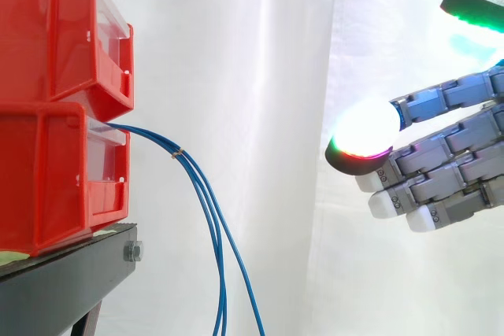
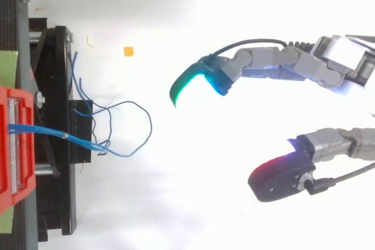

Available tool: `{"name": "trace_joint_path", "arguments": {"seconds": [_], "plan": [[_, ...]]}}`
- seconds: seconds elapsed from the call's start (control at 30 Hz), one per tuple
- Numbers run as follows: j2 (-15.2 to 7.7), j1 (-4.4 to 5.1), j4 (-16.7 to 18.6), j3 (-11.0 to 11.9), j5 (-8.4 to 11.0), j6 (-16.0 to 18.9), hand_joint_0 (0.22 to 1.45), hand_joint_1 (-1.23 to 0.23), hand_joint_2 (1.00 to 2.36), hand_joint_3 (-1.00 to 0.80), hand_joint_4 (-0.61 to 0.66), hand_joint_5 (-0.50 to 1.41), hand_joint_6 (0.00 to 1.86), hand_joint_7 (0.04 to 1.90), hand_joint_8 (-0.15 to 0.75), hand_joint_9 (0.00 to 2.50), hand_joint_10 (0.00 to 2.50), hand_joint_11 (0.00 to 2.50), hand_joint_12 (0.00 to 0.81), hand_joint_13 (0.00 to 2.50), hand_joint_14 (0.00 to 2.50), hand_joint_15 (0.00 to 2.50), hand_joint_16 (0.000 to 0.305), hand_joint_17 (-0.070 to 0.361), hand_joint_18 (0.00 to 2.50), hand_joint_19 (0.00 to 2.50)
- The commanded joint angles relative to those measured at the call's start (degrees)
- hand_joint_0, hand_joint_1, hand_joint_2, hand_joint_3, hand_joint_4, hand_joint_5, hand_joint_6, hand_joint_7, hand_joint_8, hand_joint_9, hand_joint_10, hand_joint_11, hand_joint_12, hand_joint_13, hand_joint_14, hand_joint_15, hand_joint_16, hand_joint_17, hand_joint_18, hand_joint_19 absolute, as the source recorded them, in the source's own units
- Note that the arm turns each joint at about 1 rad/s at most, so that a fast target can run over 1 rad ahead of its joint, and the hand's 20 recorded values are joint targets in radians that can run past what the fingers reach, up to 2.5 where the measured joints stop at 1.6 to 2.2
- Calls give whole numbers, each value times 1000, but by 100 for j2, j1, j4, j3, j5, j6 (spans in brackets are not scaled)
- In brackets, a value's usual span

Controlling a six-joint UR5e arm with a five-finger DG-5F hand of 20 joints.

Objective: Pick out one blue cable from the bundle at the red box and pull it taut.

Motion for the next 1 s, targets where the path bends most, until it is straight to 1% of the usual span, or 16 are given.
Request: {"name": "trace_joint_path", "arguments": {"seconds": [0.0, 0.13, 0.23, 0.3, 0.33, 0.4, 0.5, 0.57, 0.63, 0.7, 0.73, 0.77, 0.83, 0.9, 0.97], "plan": [[-16, -3, 45, -1, 50, -103, 532, -576, 1000, -500, 292, -220, 502, 762, 247, 434, 0, 36, 295, 424, 0, 44, 34, 76, 210, 267], [-201, -12, 97, -1, 68, -209, 533, -574, 1000, -500, 300, -218, 502, 759, 247, 443, 0, 32, 294, 427, 0, 44, 33, 75, 213, 273], [-324, -12, 379, -1, 94, -253, 533, -574, 1000, -500, 307, -215, 502, 762, 247, 449, 0, 47, 293, 432, 0, 45, 33, 75, 215, 277], [-324, -12, 405, -1, 94, -270, 534, -574, 1000, -500, 311, -213, 502, 761, 249, 452, 0, 41, 293, 434, 0, 46, 33, 74, 217, 272], [-377, -12, 466, -1, 103, -314, 534, -574, 1000, -500, 311, -212, 502, 763, 249, 452, 0, 41, 294, 439, 0, 47, 33, 74, 218, 274], [-386, -12, 510, 8, 112, -349, 535, -574, 1000, -500, 314, -211, 502, 764, 249, 453, 2, 41, 293, 441, 0, 45, 33, 74, 220, 274], [-438, -21, 677, 8, 191, -455, 539, -571, 1000, -500, 320, -209, 502, 765, 251, 463, 0, 44, 292, 448, 0, 54, 32, 73, 225, 273], [-456, -21, 765, 8, 208, -516, 542, -571, 1000, -500, 323, -207, 502, 763, 252, 477, 1, 49, 291, 458, 2, 59, 32, 72, 226, 275], [-588, -30, 827, 17, 173, -543, 542, -570, 1000, -500, 323, -206, 502, 763, 253, 482, 0, 45, 291, 459, 0, 60, 32, 72, 226, 275], [-596, -30, 853, 8, 164, -560, 544, -570, 1000, -500, 326, -205, 502, 765, 253, 486, 0, 47, 289, 461, 2, 59, 32, 72, 227, 275], [-755, -47, 985, 69, 173, -543, 545, -570, 1000, -500, 328, -204, 502, 765, 254, 488, 2, 59, 289, 464, 0, 65, 32, 72, 227, 283], [-772, -47, 1003, 113, 191, -543, 545, -570, 1000, -500, 327, -204, 502, 766, 254, 490, 0, 48, 288, 466, 0, 66, 32, 72, 227, 276], [-772, -56, 1082, 131, 208, -569, 546, -570, 1000, -500, 330, -203, 502, 765, 254, 490, 2, 47, 288, 468, 0, 63, 32, 72, 229, 283], [-772, -56, 1187, 175, 217, -692, 547, -569, 1000, -500, 331, -203, 502, 765, 255, 490, 2, 54, 289, 469, 2, 66, 32, 72, 231, 275], [-772, -65, 1214, 193, 217, -727, 547, -568, 1000, -500, 332, -202, 502, 766, 255, 492, 0, 55, 289, 472, 2, 71, 32, 72, 233, 275]]}}
